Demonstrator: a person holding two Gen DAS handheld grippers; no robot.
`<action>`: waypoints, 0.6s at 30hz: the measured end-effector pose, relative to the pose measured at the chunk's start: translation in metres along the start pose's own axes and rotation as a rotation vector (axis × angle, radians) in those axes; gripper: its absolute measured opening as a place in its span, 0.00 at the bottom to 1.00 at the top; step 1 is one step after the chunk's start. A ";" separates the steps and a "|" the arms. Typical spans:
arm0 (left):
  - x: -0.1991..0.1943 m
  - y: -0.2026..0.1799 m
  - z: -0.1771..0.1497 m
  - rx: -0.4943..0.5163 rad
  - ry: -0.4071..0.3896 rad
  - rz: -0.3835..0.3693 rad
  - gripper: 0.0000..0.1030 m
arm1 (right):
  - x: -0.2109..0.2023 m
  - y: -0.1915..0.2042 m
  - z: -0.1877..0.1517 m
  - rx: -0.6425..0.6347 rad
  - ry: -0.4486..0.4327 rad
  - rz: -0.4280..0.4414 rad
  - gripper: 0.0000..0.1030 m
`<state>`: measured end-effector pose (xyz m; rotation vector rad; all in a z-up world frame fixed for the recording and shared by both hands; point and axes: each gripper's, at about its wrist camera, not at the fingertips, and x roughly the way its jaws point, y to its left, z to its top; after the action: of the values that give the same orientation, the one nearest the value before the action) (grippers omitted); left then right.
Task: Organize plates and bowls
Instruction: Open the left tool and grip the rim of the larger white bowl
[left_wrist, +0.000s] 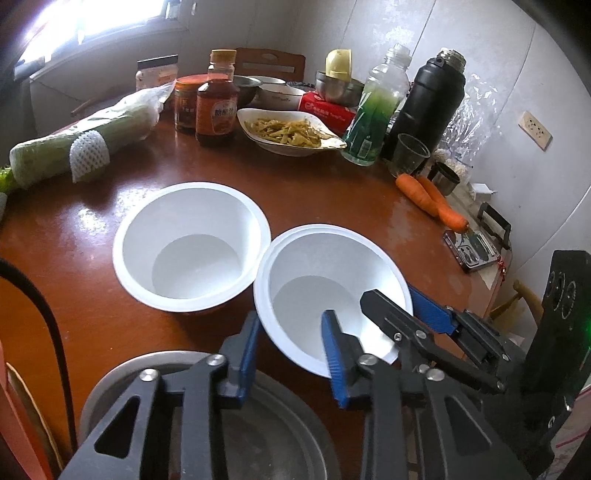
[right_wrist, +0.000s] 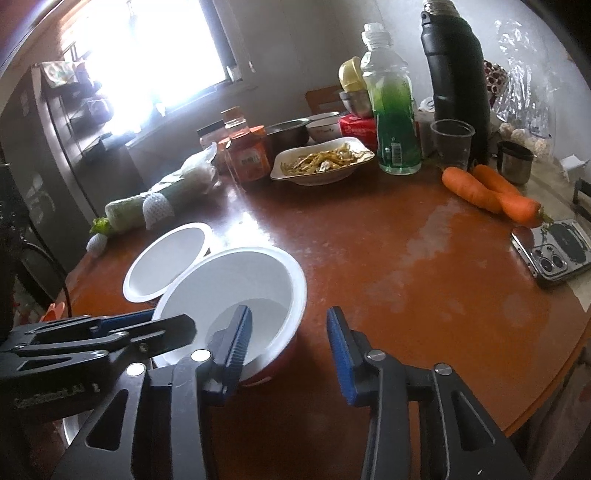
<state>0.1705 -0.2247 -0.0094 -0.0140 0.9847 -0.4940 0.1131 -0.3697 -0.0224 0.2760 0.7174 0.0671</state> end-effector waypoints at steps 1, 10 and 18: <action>0.001 -0.001 0.000 -0.002 0.002 -0.006 0.23 | 0.000 0.001 0.000 -0.006 -0.003 0.001 0.37; -0.005 -0.003 0.002 -0.001 -0.034 -0.003 0.23 | -0.004 0.004 0.003 -0.014 -0.021 -0.005 0.30; -0.033 -0.003 0.002 0.009 -0.101 0.015 0.23 | -0.024 0.017 0.012 -0.029 -0.065 0.009 0.30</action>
<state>0.1560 -0.2140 0.0184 -0.0234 0.8835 -0.4792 0.1039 -0.3595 0.0063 0.2527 0.6501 0.0765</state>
